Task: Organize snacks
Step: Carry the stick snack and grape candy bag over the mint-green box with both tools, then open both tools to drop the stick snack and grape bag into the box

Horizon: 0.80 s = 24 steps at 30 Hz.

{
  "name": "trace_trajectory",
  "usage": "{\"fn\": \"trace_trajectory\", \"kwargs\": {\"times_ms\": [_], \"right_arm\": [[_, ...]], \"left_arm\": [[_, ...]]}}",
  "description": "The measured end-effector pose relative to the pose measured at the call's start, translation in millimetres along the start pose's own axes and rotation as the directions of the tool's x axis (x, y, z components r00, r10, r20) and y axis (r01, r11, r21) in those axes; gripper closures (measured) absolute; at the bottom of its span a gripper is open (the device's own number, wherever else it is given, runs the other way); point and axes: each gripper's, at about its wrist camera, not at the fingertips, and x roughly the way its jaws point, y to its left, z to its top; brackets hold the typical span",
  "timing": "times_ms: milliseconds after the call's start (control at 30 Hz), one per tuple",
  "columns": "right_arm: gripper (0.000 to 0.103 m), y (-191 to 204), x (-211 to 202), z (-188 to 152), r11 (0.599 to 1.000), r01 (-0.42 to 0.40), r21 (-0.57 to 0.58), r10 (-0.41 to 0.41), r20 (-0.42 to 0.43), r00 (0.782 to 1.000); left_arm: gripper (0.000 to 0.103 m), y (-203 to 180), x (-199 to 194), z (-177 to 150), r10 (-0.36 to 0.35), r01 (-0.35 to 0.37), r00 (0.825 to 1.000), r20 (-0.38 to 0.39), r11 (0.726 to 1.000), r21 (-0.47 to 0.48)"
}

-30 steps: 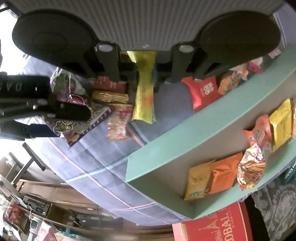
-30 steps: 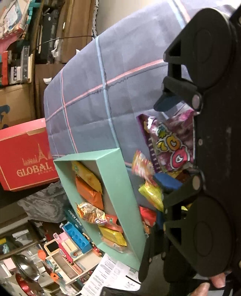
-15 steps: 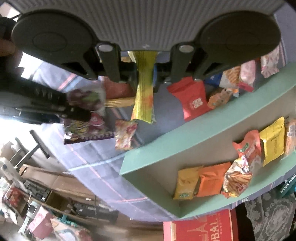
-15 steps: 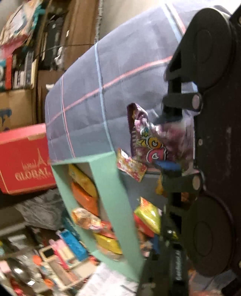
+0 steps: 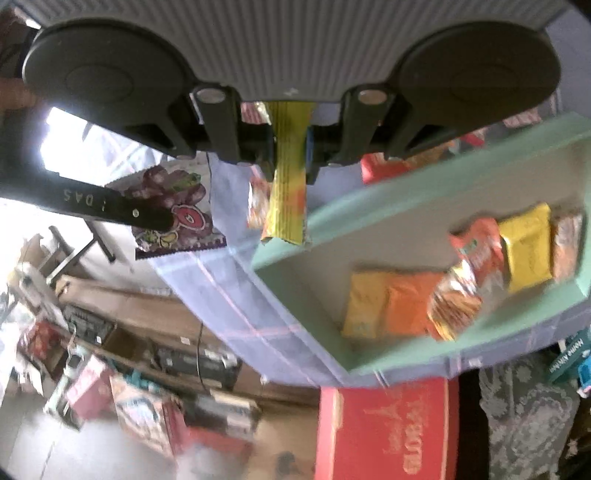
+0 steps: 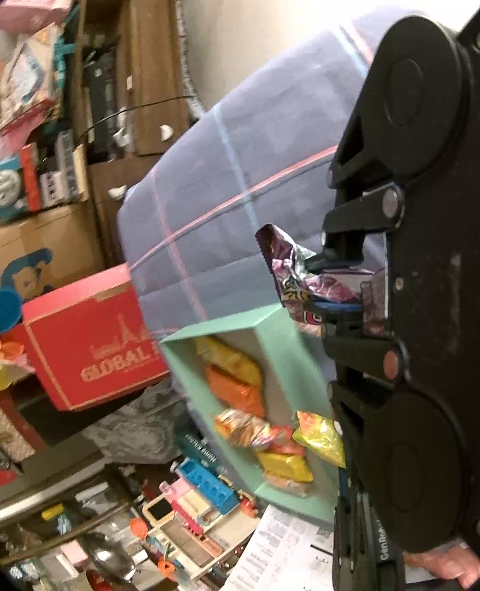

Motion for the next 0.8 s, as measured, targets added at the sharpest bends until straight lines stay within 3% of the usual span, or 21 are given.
{"fn": "trace_trajectory", "kwargs": {"times_ms": [167, 300, 500, 733, 800], "right_arm": [[0.086, 22.0, 4.7, 32.3, 0.998, -0.045, -0.054, 0.047, 0.030, 0.998], [0.086, 46.6, 20.9, 58.9, 0.990, -0.065, -0.122, 0.070, 0.038, 0.997], [0.086, 80.8, 64.9, 81.0, 0.974, -0.067, -0.218, 0.064, -0.019, 0.998], [0.086, 90.2, 108.5, 84.7, 0.962, -0.055, -0.266, 0.033, -0.088, 0.996], [0.079, 91.8, 114.8, 85.2, 0.960, -0.054, -0.275, 0.029, -0.094, 0.995]], "left_arm": [[0.088, 22.3, -12.9, 27.4, 0.059, -0.057, 0.996, 0.073, 0.998, -0.039], [0.088, 41.4, -7.9, 47.5, 0.107, -0.100, 0.990, 0.089, 0.992, -0.079], [0.088, 54.9, 21.9, 68.7, 0.137, -0.132, 0.989, 0.063, 0.988, -0.081], [0.088, 64.5, 63.6, 76.7, 0.130, -0.128, 0.992, 0.008, 0.987, -0.092], [0.087, 65.8, 74.0, 78.1, 0.123, -0.123, 0.992, -0.005, 0.988, -0.093]]}}
